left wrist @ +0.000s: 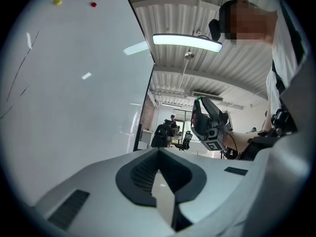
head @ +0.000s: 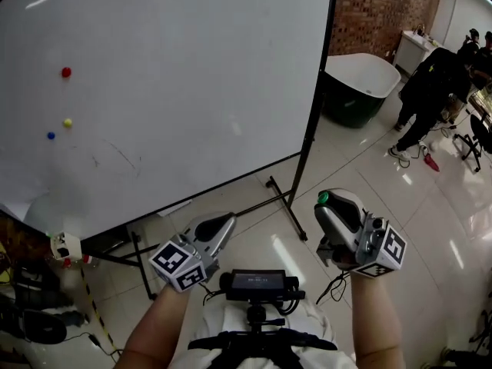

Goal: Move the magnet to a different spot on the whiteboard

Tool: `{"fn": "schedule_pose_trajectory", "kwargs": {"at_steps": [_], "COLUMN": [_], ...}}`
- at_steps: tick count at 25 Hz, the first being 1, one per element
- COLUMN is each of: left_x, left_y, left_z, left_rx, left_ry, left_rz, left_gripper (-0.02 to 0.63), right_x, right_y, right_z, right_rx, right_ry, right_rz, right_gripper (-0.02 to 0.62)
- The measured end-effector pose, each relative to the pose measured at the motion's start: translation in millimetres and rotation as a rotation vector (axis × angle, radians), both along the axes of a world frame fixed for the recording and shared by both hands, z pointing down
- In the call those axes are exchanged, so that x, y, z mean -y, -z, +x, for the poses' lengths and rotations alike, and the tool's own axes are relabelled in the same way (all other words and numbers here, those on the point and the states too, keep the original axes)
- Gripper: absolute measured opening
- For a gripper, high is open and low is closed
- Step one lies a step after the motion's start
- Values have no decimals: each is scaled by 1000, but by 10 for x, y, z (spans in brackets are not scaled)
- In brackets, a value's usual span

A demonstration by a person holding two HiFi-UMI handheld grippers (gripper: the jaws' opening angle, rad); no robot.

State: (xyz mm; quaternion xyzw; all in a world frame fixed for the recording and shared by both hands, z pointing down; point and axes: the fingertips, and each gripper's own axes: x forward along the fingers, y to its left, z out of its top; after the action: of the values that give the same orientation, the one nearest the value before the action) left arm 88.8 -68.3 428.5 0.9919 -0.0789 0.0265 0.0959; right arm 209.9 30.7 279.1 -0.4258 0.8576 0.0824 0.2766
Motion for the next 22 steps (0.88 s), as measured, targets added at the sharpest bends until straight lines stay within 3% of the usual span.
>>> {"fn": "schedule_pose_trajectory", "kwargs": {"at_steps": [22], "left_x": [-1233], "left_y": [-159], "left_z": [-58], "left_rx": [20], "left_ry": [12], "left_rz": [1], "left_gripper": [31], "right_x": [-1160], "right_y": [-1082], "right_z": [-59], "right_rx": [30], "right_ry": [2], "right_rz": [-184], "right_gripper": [103]}}
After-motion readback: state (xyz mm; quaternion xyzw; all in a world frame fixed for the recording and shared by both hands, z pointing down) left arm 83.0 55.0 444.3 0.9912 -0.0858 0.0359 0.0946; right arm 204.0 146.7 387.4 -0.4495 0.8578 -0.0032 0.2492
